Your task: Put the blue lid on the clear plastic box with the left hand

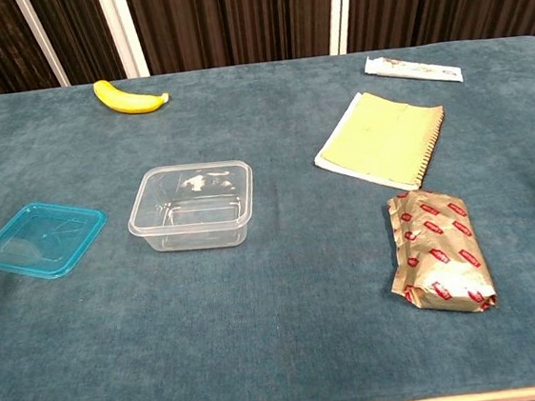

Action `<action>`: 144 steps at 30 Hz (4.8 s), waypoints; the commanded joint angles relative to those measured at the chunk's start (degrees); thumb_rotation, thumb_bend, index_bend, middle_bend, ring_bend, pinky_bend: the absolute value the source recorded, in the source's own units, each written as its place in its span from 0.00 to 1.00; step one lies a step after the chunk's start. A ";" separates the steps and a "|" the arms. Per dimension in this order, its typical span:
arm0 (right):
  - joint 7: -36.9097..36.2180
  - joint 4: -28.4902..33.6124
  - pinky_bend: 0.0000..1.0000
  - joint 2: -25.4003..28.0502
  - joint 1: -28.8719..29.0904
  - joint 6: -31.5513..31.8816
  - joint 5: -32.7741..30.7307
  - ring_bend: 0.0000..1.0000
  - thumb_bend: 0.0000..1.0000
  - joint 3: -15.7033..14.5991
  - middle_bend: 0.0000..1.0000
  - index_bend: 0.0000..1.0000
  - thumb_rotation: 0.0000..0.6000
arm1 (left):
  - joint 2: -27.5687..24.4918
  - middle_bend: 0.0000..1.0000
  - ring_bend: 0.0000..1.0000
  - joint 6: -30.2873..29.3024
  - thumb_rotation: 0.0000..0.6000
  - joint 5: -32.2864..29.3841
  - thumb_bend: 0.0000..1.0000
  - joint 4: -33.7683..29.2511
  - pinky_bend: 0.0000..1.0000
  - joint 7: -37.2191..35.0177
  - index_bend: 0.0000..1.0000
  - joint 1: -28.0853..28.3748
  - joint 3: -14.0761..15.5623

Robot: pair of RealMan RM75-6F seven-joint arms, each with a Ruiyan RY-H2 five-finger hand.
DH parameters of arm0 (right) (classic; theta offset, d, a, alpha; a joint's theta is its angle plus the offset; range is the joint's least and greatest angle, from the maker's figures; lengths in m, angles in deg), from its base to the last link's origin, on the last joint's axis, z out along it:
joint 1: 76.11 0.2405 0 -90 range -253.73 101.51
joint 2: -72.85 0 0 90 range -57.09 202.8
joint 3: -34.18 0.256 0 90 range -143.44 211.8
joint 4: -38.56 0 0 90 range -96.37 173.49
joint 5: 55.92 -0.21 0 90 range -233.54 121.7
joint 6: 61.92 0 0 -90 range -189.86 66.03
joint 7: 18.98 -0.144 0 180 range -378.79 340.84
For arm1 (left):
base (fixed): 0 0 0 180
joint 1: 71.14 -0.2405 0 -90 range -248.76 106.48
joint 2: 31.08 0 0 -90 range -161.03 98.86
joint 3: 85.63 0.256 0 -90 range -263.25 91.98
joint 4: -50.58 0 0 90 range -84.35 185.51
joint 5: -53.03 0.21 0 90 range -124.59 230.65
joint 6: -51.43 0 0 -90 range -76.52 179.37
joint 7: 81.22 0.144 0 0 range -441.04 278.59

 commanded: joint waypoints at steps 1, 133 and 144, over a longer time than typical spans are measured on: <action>0.01 0.02 0.00 -0.01 0.01 -0.04 0.04 0.00 0.27 -0.04 0.00 0.04 1.00 | 0.02 0.07 0.00 0.32 1.00 -0.16 0.27 -0.10 0.01 0.31 0.18 0.12 0.08; 0.95 2.85 0.00 0.19 -0.81 -2.19 -9.54 0.00 0.27 2.58 0.00 0.04 1.00 | 18.10 0.28 0.00 39.79 1.00 5.90 0.14 36.21 0.00 -6.36 0.12 32.05 7.11; 1.01 3.21 0.00 0.26 -0.83 -2.18 -9.59 0.00 0.27 2.65 0.00 0.04 1.00 | 14.55 0.33 0.00 38.76 1.00 4.17 0.29 32.49 0.00 -6.90 0.13 31.73 5.86</action>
